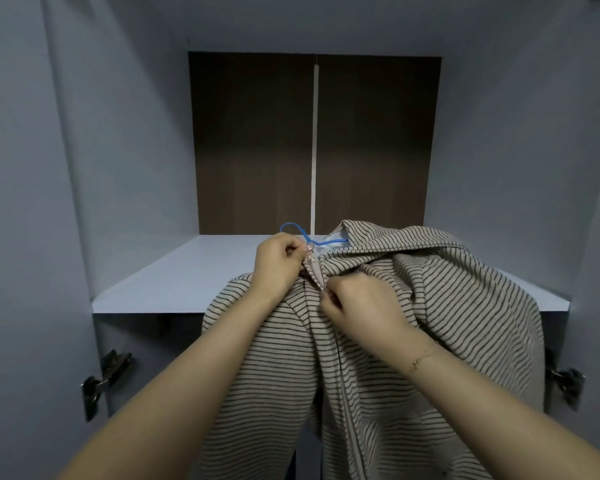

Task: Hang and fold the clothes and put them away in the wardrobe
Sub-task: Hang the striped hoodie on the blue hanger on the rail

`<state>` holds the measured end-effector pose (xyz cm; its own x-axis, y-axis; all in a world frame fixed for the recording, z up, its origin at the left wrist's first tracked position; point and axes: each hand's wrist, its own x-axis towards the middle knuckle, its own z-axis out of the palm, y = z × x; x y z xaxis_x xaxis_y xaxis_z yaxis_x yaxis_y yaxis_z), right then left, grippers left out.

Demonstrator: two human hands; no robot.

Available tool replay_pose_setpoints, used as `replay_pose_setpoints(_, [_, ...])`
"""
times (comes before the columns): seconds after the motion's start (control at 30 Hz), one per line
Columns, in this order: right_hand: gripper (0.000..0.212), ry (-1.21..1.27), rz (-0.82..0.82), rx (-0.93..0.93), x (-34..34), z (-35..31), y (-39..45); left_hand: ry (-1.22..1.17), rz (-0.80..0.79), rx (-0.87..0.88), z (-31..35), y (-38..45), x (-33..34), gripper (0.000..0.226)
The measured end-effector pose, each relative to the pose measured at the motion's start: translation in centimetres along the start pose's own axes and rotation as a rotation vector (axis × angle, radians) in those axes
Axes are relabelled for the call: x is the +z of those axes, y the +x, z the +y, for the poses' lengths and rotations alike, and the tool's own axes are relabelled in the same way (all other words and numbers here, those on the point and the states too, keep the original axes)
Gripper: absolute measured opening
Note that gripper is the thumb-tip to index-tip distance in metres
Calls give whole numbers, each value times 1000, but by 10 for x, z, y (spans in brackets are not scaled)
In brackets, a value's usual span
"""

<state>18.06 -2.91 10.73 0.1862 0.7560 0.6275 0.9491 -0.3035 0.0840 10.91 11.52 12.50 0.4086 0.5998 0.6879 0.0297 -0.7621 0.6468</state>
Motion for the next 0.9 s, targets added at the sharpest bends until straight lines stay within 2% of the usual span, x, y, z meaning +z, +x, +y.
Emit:
replay_pose_setpoints(0.07, [28, 30, -23, 11, -3, 2, -2, 52, -23, 39, 1, 0, -3, 11])
replay_pose_setpoints(0.13, [31, 103, -16, 51, -7, 10, 0, 213, -22, 24, -5, 5, -10, 18])
replay_pose_setpoints(0.23, [31, 154, 94, 83, -9, 30, 12, 578, -119, -221, -20, 6, -17, 61])
replay_pose_setpoints(0.3, [43, 75, 90, 117, -5, 48, 23, 619, -267, -361, -27, 6, -16, 80])
replay_pose_setpoints(0.33, [49, 70, 47, 152, -2, 57, 27, 599, -315, -367, -31, 7, -15, 82])
replay_pose_setpoints(0.47, [53, 95, -100, 238, 13, 87, 31, 537, -283, -268, -39, 5, -19, 68])
replay_pose_setpoints(0.6, [50, 279, -6, 66, 8, 108, 13, 442, -178, -163, -41, -3, -24, 51])
replay_pose_setpoints(0.67, [56, 260, 66, 9, 2, 118, 1, 355, -148, -127, -39, -5, -28, 50])
replay_pose_setpoints(0.77, [59, 89, 218, 136, -9, 133, -15, 292, -123, -49, -32, -9, -36, 47])
replay_pose_setpoints(0.83, [56, 162, 235, 241, -18, 140, -24, 304, -111, 24, -27, -13, -41, 45])
replay_pose_setpoints(0.9, [51, 231, 242, 259, -30, 149, -29, 316, -104, 81, -24, -17, -49, 47])
